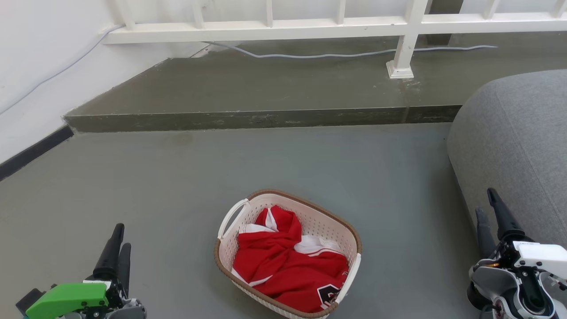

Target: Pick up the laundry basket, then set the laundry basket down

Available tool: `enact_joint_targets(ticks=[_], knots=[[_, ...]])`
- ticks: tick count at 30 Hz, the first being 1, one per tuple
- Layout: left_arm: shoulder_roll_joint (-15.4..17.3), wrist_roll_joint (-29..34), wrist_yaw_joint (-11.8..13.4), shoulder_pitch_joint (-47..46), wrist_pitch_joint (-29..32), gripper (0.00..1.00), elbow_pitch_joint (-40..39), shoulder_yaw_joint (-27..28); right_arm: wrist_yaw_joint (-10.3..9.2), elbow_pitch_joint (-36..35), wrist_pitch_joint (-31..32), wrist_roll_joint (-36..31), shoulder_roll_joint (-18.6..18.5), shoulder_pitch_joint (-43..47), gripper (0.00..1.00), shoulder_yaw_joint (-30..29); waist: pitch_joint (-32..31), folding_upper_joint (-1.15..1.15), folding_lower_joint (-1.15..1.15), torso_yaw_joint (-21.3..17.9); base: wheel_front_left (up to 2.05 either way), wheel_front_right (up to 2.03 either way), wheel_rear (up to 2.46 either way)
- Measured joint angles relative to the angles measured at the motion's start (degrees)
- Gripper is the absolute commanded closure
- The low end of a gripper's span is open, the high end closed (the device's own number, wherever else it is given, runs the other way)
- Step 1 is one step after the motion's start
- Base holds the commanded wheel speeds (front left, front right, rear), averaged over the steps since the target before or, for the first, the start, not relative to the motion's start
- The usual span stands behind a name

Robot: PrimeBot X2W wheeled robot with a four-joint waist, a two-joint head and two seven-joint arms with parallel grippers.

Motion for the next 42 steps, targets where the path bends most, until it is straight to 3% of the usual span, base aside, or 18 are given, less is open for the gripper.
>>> enact_joint_targets(ticks=[15,32,42], knots=[[0.7,4.1,0.0,-0.5,-2.9,0.0,-2.4,-1.6,0.0,-0.7,-3.0,-5.7,-1.7,-0.2,0.0,1.4,0.2,0.0,0.0,0.2,0.0,0.0,0.0],[3.5,17.4,0.0,-2.7,-7.2,0.0,-5.1,-7.1,-0.09,-0.8,-7.0,-20.1,-5.0,-1.3,0.0,5.6,0.0,0.0,0.0,0.7,0.0,0.0,0.0],[5.4,28.0,0.7,-3.4,-9.4,0.0,-5.2,-10.0,-1.99,-1.3,-9.0,-30.1,-6.7,-2.3,0.0,9.0,-0.1,0.0,0.0,0.8,0.0,0.0,0.0]])
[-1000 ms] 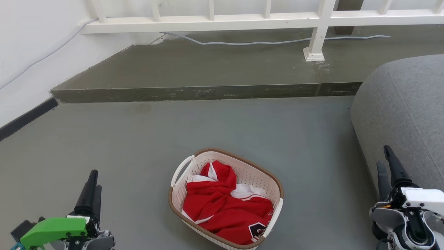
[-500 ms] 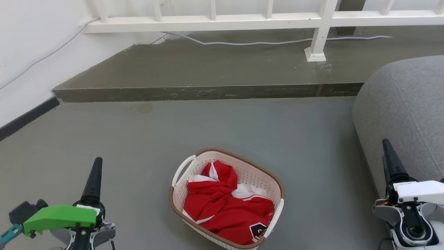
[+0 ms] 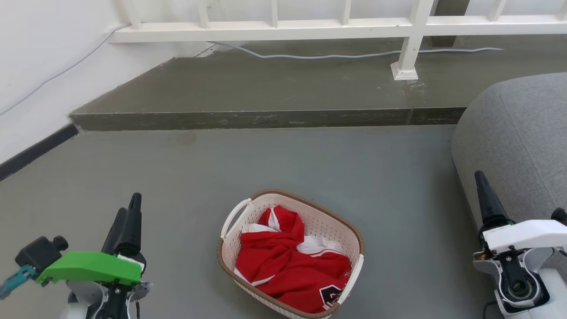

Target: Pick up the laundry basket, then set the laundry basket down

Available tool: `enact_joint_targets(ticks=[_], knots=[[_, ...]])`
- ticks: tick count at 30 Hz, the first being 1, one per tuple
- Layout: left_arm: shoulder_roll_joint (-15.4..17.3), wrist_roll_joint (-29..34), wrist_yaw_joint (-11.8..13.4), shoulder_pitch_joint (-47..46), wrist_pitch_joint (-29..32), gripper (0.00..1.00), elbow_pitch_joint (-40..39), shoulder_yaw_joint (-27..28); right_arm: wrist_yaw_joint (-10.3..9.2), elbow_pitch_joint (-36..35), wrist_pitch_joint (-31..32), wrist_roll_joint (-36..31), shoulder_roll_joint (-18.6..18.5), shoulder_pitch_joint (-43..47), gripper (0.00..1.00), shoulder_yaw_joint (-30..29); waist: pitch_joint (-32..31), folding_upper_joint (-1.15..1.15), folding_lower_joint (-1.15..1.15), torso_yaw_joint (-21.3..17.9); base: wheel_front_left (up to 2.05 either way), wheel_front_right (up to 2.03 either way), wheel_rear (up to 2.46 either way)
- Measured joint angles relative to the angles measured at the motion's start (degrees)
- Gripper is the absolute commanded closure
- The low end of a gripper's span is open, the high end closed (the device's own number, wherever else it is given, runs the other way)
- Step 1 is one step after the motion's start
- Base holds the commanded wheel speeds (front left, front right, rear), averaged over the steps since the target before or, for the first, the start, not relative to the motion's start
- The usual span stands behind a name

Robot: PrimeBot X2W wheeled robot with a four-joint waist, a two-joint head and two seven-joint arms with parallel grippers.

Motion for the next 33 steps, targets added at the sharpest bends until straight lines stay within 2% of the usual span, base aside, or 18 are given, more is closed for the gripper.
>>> enact_joint_targets(ticks=[10,16,29,33], knots=[[1.3,10.3,2.5,-1.4,-1.7,0.0,-0.4,-2.7,-1.15,-0.1,-1.6,-9.8,-1.5,-1.1,0.0,3.8,0.0,0.0,0.0,0.0,0.0,0.0,0.0],[2.3,16.4,4.4,-1.7,-2.7,0.0,-0.4,-4.6,-2.64,0.0,-2.7,-16.0,-2.3,-1.3,0.0,6.2,0.1,0.0,0.0,0.1,0.0,0.0,0.0],[2.5,28.5,7.8,-2.3,-5.4,0.0,-0.1,-7.9,-5.15,0.9,-5.4,-28.4,-3.2,-2.1,0.0,10.3,0.5,0.0,0.0,0.1,0.0,0.0,0.0],[2.4,30.1,8.3,-2.3,-6.2,0.0,0.4,-8.7,-5.68,1.4,-6.2,-31.3,-3.2,-2.1,0.0,11.2,0.6,0.0,0.0,0.1,0.0,0.0,0.0]])
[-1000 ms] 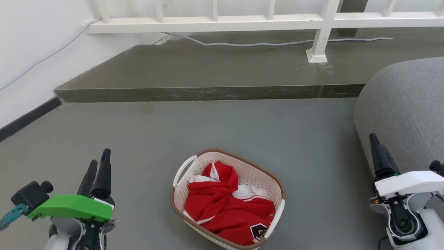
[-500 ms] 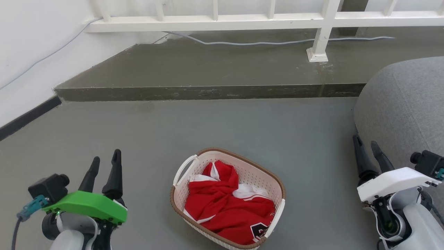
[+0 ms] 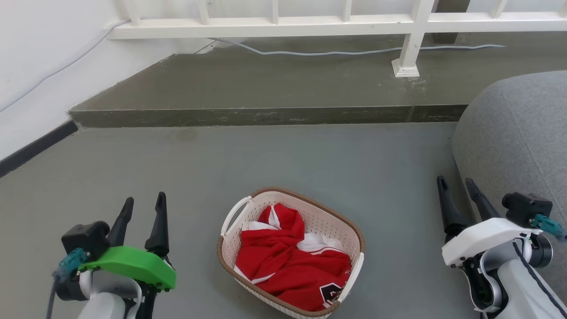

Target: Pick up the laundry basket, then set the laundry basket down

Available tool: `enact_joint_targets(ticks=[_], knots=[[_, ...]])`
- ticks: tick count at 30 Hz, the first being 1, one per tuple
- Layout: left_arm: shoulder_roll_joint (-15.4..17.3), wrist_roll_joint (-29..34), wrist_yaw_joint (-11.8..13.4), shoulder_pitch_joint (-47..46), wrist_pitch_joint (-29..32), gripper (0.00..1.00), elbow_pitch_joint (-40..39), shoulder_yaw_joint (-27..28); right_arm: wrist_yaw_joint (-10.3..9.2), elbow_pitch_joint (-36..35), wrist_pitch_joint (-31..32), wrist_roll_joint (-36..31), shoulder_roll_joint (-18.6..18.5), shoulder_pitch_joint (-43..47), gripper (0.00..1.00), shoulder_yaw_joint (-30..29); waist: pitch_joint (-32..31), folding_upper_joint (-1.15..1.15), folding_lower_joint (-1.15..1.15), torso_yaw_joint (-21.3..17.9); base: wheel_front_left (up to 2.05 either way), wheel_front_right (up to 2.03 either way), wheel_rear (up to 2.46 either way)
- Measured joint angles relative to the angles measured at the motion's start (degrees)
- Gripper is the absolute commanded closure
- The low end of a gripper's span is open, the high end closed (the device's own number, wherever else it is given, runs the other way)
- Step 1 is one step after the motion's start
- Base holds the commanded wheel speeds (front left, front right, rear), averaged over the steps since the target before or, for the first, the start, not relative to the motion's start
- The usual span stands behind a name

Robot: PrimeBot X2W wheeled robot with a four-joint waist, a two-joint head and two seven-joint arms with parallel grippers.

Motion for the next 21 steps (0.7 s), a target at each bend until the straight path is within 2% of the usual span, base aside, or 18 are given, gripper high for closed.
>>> enact_joint_targets(ticks=[21], knots=[[-0.5,12.1,3.0,-1.2,-3.5,0.0,3.5,-2.8,-2.94,0.8,-3.7,-12.8,-0.3,-0.2,0.0,1.6,-0.1,0.0,0.0,0.0,0.0,0.0,0.0]])
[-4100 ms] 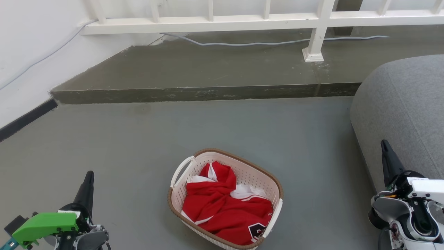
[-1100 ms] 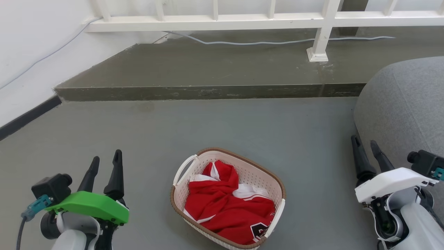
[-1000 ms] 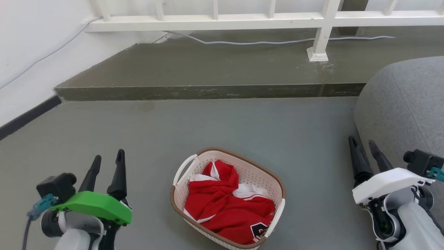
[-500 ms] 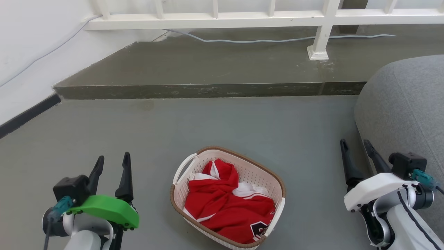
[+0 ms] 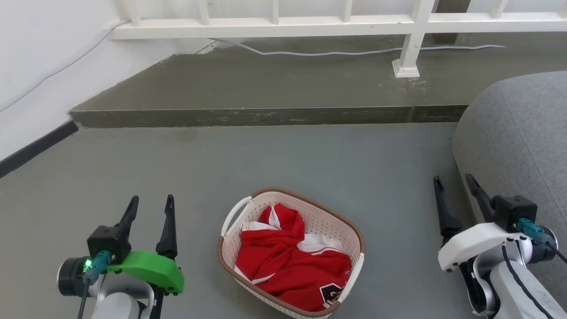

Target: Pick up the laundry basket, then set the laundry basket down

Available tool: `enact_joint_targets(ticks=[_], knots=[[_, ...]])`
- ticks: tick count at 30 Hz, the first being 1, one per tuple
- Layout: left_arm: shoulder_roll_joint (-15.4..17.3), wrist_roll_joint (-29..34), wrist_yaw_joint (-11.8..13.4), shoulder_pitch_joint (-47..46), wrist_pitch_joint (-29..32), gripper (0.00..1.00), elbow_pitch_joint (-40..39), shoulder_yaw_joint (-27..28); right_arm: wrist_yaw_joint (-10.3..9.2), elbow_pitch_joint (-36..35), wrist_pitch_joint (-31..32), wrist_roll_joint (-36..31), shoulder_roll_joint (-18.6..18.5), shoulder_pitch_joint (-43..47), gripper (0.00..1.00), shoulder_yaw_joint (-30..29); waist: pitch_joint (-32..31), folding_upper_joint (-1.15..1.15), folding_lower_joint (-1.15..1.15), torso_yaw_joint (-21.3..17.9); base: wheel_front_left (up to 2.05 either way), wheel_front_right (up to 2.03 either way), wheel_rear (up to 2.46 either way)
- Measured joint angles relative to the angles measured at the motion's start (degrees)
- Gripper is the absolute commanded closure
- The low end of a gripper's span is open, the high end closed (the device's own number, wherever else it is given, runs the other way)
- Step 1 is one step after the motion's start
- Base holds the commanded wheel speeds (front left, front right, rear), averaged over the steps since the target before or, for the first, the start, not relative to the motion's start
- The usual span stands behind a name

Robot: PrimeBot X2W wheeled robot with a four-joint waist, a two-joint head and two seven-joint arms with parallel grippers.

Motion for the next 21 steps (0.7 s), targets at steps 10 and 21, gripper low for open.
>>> enact_joint_targets(ticks=[10,21], knots=[[-0.8,0.0,0.0,-0.3,0.0,0.0,0.8,0.0,0.02,-0.1,0.0,0.0,0.8,-0.1,0.0,-0.8,-0.2,0.0,0.0,0.1,0.0,0.0,0.0],[-0.9,0.0,0.0,-0.3,0.1,0.0,1.8,0.0,0.58,-0.1,0.0,0.0,1.0,-0.1,0.0,-1.6,-0.1,0.0,0.0,0.2,0.0,0.0,0.0]])
